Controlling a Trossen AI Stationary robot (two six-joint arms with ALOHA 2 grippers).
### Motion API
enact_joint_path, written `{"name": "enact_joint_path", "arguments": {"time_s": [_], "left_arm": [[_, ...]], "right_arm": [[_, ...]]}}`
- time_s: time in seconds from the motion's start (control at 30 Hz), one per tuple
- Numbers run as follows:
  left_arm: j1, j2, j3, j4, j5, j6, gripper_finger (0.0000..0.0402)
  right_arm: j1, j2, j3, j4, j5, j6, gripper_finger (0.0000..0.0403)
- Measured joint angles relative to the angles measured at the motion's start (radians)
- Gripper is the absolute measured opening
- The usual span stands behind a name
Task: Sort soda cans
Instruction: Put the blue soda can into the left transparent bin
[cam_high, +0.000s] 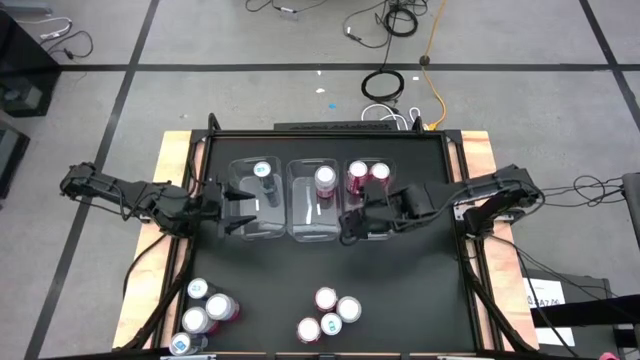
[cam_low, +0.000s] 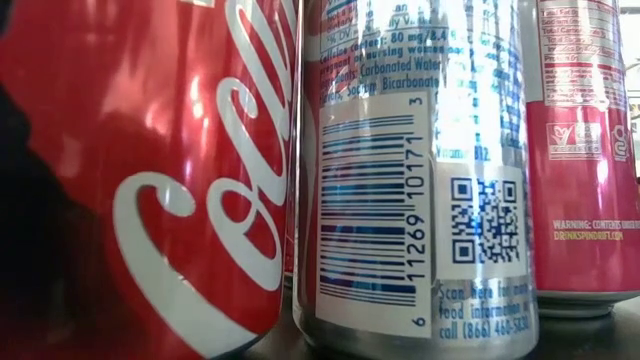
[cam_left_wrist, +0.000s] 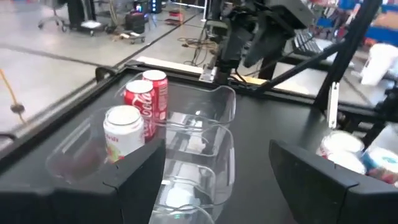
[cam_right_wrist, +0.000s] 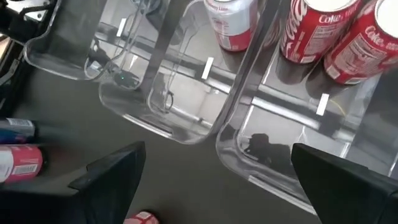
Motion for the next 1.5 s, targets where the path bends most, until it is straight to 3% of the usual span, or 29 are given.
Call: {"name": "enact_joint_path", "arguments": {"time_s": [0.1, 0.23, 0.5, 0.77, 0.97, 1.27, 1.5], "left_arm": [[0.000, 0.002, 0.000, -0.007, -0.021, -0.106, 0.0295], [0.000, 0.008, 0.010, -0.077, -0.052, -0.174, 0.0295], [-0.017, 0.134, 0.210, -0.326, -0.093, -0.256, 0.0274], [-0.068, 0.283, 0.398, -0.389, -0.098, -0.258, 0.0246], [-0.147, 0.377, 0.504, -0.557, -0.086, -0.449, 0.0228], [-0.247, 0.497, 0.531, -0.537, -0.094, -0.594, 0.0205], [-0.323, 0.540, 0.531, -0.553, -0.094, -0.731, 0.0192]], "right_arm": [[0.028, 0.029, -0.001, -0.005, 0.036, -0.078, 0.0396], [0.055, 0.067, -0.022, 0.003, 0.005, -0.098, 0.0396], [0.145, 0.103, -0.082, -0.013, -0.033, -0.088, 0.0396], [0.332, 0.102, -0.092, -0.166, 0.025, 0.058, 0.0396], [0.463, 0.102, -0.092, -0.254, 0.082, 0.206, 0.0396], [0.583, 0.101, -0.092, -0.263, 0.124, 0.322, 0.0396], [0.662, 0.101, -0.092, -0.264, 0.063, 0.348, 0.0396]]}}
